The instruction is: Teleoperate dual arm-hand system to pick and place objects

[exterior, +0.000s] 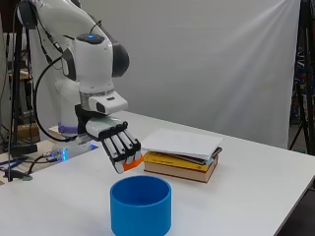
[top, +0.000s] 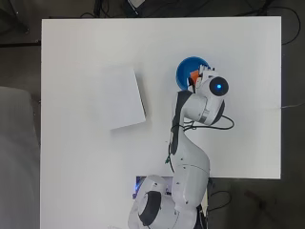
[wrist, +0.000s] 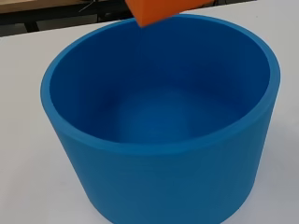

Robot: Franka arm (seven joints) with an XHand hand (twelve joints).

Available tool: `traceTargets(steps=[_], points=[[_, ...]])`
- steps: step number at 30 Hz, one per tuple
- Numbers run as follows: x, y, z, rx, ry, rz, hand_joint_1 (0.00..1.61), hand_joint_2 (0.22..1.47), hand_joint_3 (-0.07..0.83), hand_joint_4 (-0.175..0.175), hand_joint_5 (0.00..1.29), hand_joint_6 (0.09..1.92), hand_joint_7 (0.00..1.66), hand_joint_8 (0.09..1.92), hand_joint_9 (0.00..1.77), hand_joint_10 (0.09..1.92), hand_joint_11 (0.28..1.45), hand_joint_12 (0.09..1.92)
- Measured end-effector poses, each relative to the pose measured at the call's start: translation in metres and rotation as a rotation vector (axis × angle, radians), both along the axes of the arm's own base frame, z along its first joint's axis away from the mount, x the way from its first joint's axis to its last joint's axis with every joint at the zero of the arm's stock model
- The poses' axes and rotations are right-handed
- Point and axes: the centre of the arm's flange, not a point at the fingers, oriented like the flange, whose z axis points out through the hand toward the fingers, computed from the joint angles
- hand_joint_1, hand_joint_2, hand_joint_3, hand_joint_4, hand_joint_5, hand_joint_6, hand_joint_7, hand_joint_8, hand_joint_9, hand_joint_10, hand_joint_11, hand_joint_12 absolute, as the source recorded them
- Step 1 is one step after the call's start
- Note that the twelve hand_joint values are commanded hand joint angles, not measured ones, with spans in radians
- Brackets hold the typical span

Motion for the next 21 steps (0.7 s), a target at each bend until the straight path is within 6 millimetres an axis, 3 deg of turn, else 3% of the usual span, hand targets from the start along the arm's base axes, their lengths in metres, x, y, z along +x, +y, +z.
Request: traceTargets(steps=[2, 4, 7, 10, 12, 13, 14, 16, 18, 20, 21], points=[[0.001, 0.002, -0.001, 0.0, 0.004, 0.002, 1.06, 1.36, 0.0, -0.039, 0.46, 1.79, 0.66, 1.47, 0.7, 1.13, 0.81, 0.09], [0.003, 0.008, 0.007, -0.004, 0.001, 0.008, 1.21, 1.33, 0.0, -0.092, 0.45, 1.81, 0.62, 1.51, 0.74, 1.25, 0.81, 0.09], [0.007, 0.009, 0.037, 0.001, -0.028, 0.011, 1.29, 1.32, 0.001, -0.152, 0.37, 1.65, 0.6, 1.61, 0.78, 1.44, 0.83, 0.09], [0.007, 0.003, 0.073, 0.025, -0.07, 0.004, 1.3, 1.32, 0.001, -0.173, 0.34, 1.57, 0.58, 1.65, 0.79, 1.5, 0.85, 0.09], [0.014, 0.008, 0.089, 0.004, -0.058, -0.002, 1.39, 1.27, -0.001, -0.062, 0.36, 1.07, 0.54, 1.62, 0.79, 1.43, 0.82, 0.09], [0.022, 0.013, 0.088, -0.017, -0.031, -0.003, 1.41, 1.26, 0.0, -0.033, 0.39, 0.85, 0.53, 1.61, 0.78, 1.41, 0.8, 0.09], [0.03, 0.017, 0.081, -0.034, 0.002, -0.004, 1.43, 1.25, 0.0, -0.018, 0.42, 0.7, 0.52, 1.61, 0.78, 1.4, 0.78, 0.09], [0.047, 0.025, 0.053, -0.053, 0.085, -0.004, 1.31, 1.28, 0.0, -0.007, 0.46, 0.5, 0.59, 1.56, 0.75, 0.97, 0.75, 0.09], [0.063, 0.036, 0.019, -0.044, 0.159, 0.011, 1.27, 1.29, 0.0, -0.005, 0.5, 0.38, 0.62, 1.54, 0.78, 0.67, 0.73, 0.09], [0.074, 0.048, -0.005, -0.015, 0.202, 0.031, 1.25, 1.3, -0.001, -0.001, 0.52, 0.33, 0.63, 1.54, 0.79, 0.55, 0.72, 0.09], [0.077, 0.052, -0.01, 0.0, 0.21, 0.037, 1.25, 1.3, -0.002, 0.006, 0.52, 0.38, 0.62, 1.54, 0.78, 0.58, 0.72, 0.09]])
